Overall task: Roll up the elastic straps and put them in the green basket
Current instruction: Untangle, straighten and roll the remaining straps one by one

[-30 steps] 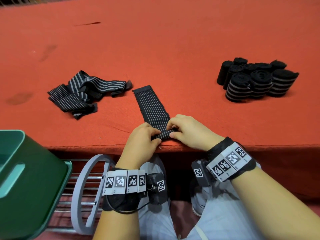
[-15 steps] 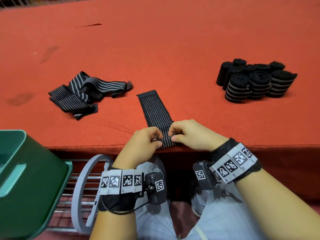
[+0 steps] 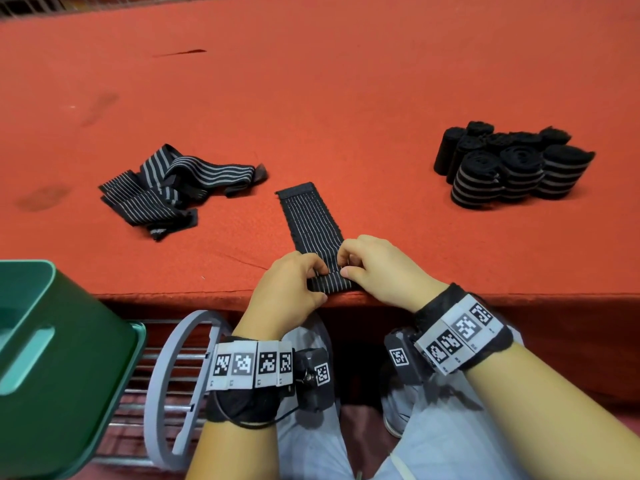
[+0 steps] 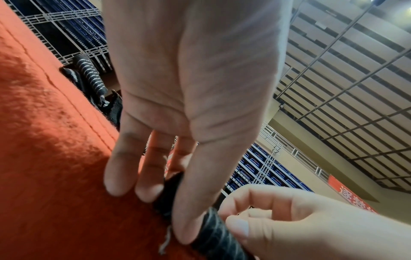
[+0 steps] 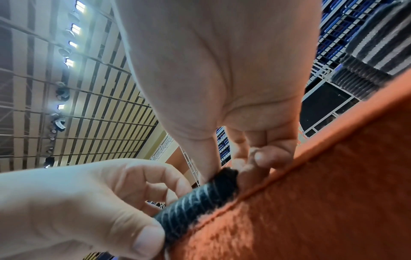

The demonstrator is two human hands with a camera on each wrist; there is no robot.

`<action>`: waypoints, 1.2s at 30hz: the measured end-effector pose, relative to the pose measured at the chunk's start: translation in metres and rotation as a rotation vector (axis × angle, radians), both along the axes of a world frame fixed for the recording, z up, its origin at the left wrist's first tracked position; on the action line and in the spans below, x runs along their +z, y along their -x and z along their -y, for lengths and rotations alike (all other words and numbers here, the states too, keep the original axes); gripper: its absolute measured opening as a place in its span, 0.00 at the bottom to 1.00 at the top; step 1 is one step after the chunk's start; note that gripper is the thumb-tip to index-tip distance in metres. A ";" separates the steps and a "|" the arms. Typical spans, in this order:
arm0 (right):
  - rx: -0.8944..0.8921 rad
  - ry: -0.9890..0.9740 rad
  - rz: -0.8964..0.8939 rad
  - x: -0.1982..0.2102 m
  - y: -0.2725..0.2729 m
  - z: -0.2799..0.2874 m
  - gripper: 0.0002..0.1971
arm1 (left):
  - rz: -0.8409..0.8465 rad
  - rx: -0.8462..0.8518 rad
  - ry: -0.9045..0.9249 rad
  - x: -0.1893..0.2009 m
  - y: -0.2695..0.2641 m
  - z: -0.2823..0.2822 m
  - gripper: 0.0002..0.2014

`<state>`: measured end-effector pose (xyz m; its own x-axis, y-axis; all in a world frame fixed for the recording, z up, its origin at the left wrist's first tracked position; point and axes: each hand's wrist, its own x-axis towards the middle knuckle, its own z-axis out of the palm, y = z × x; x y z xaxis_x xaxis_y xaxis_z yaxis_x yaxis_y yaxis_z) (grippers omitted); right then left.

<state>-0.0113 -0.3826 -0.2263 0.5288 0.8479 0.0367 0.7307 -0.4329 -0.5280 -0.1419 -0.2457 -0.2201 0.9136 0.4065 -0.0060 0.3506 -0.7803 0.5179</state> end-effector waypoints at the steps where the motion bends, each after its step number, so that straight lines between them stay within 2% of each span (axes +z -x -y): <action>1: 0.015 0.015 0.020 0.000 0.001 0.001 0.03 | 0.006 0.003 -0.005 0.000 0.000 0.000 0.17; 5: 0.122 0.081 0.049 0.004 0.001 0.007 0.14 | 0.021 0.003 -0.029 -0.003 -0.002 -0.003 0.16; 7: 0.121 0.078 0.057 0.005 0.001 0.006 0.16 | 0.018 0.003 -0.034 -0.003 -0.002 -0.003 0.16; 10: 0.097 0.052 0.054 0.004 0.000 0.004 0.14 | 0.040 0.019 -0.025 -0.004 -0.003 -0.003 0.12; 15: 0.116 0.063 0.009 0.007 -0.005 0.003 0.11 | 0.028 0.007 0.097 0.000 0.001 -0.011 0.07; 18: 0.109 0.083 -0.010 0.006 -0.005 0.002 0.10 | 0.041 0.012 0.065 0.000 0.001 -0.011 0.05; 21: 0.113 0.100 -0.008 0.005 -0.006 -0.001 0.09 | 0.100 0.023 0.010 -0.002 0.001 -0.011 0.08; 25: 0.117 0.092 -0.022 0.006 -0.006 -0.001 0.09 | 0.124 -0.029 0.008 -0.003 -0.001 -0.012 0.21; 30: 0.117 0.043 -0.015 0.007 -0.008 0.000 0.08 | 0.121 -0.035 0.070 -0.005 -0.004 -0.011 0.19; 36: 0.142 0.022 -0.031 0.007 -0.009 0.000 0.07 | 0.091 -0.015 0.064 -0.009 -0.006 -0.013 0.16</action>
<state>-0.0028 -0.3826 -0.2192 0.4040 0.9148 0.0025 0.7689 -0.3381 -0.5427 -0.1363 -0.2325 -0.2286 0.9177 0.3940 0.0514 0.2884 -0.7495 0.5959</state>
